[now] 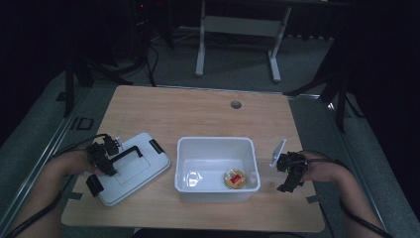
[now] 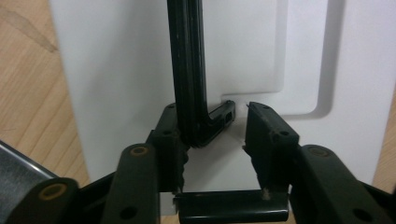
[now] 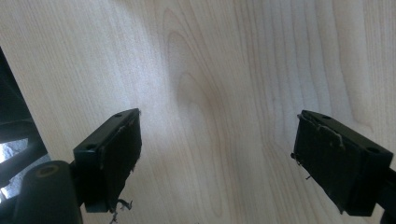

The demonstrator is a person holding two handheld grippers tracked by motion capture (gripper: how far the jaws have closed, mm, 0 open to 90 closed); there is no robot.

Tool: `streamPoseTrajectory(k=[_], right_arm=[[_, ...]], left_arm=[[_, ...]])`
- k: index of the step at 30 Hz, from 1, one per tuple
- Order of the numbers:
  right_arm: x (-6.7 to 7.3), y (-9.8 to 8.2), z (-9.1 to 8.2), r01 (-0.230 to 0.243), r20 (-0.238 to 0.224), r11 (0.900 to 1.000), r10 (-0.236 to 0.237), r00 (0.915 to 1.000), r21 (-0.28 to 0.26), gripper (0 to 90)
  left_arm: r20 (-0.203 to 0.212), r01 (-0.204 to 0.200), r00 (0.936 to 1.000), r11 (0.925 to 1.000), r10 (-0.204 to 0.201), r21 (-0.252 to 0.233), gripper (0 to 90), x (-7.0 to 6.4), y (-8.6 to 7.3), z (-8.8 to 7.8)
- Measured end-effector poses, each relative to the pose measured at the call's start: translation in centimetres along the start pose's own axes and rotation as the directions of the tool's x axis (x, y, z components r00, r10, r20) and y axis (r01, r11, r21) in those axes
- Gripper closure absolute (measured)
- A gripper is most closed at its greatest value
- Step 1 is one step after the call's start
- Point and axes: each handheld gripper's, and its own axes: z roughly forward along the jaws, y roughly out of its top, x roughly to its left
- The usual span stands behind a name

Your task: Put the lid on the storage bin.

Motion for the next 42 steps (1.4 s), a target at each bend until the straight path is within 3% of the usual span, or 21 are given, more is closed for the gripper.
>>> streamPoseTrajectory(k=[4,9,13,19,23,29,34,42], right_arm=[[0.2,0.0,0.1,0.001,-0.004,1.0,-0.001,1.0,0.014,15.0],[0.2,0.2,0.3,0.008,-0.008,1.0,-0.008,0.9999,0.015,15.1],[0.2,0.5,0.9,0.02,-0.03,1.0,-0.02,0.9993,0.022,15.1],[0.0,0.5,1.2,0.025,-0.036,0.999,-0.024,0.9991,0.02,15.1],[0.0,0.4,1.1,0.018,-0.034,1.0,-0.017,0.9993,0.02,15.1],[0.0,0.2,1.0,0.012,-0.03,1.0,-0.012,0.9995,0.014,15.1],[0.1,0.0,0.8,0.004,-0.027,1.0,-0.004,0.9996,0.016,15.1],[0.0,0.1,0.3,0.008,-0.018,1.0,-0.008,0.9998,0.014,15.1]], left_arm=[[0.019,0.031,0.9993,0.9994,-0.032,0.015,70.2,0.1,0.2,0.0],[0.043,0.022,0.9988,0.9987,-0.024,0.046,82.3,-0.3,0.7,0.1],[0.06,0.05,0.9968,0.9974,-0.053,0.052,83.0,-0.1,0.7,0.1],[0.103,0.07,0.9922,0.9975,-0.071,0.013,83.4,0.4,0.1,0.0],[0.11,0.064,0.9919,0.9979,-0.063,-0.007,83.6,0.7,-0.5,-0.1],[0.1,0.047,0.994,0.9984,-0.043,-0.033,83.6,0.5,-1.4,-2.2],[0.079,0.017,0.9968,0.9996,-0.015,-0.023,83.6,0.0,-2.1,-4.5],[0.079,-0.004,0.9968,0.9989,0.008,-0.047,83.6,-0.7,-2.8,-7.7]])
